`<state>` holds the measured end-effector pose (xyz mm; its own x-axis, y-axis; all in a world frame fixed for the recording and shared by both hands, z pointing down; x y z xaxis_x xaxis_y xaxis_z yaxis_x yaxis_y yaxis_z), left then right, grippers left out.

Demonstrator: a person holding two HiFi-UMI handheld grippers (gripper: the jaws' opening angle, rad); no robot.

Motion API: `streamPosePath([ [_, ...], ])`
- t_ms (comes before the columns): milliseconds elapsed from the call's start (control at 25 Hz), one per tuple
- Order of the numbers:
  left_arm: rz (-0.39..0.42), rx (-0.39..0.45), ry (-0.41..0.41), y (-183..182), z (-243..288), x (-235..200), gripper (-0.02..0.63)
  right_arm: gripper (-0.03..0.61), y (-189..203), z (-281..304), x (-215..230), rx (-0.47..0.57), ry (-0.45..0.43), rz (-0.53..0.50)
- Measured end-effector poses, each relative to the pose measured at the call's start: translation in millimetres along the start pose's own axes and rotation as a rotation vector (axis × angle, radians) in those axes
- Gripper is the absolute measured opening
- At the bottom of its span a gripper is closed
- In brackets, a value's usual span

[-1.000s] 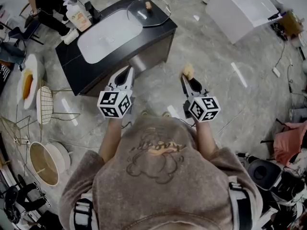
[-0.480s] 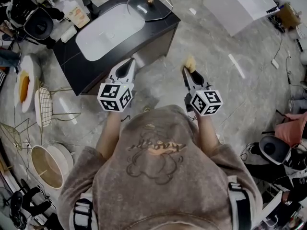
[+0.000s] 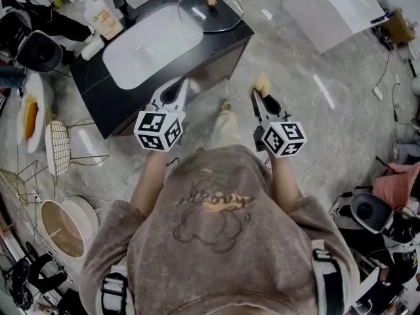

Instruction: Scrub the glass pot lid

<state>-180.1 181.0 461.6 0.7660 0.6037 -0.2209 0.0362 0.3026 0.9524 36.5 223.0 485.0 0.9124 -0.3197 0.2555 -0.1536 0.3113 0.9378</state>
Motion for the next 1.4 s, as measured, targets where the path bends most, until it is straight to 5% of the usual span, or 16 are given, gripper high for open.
streamPosePath([
  [880,-0.027,0.042,-0.129,-103,216,-74,0.018,0.057,-124,194,158,-0.011,-0.13,-0.012],
  [1400,0.017,0.01,-0.097,-128,267,-109,0.018,0.057,-147,253,164,-0.008,-0.132,0.012],
])
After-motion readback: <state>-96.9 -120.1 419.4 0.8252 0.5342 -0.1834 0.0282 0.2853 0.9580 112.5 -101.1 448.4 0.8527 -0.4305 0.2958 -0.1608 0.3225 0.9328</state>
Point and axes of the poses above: the fingertips, and each gripper's own axes: z forward along the fingers, x to its right, y out of its underside, the point moved 2 cm from there along -z, backward along the fingers, and after that the axes turned 2 degrees about y, right-handed, at the moved point
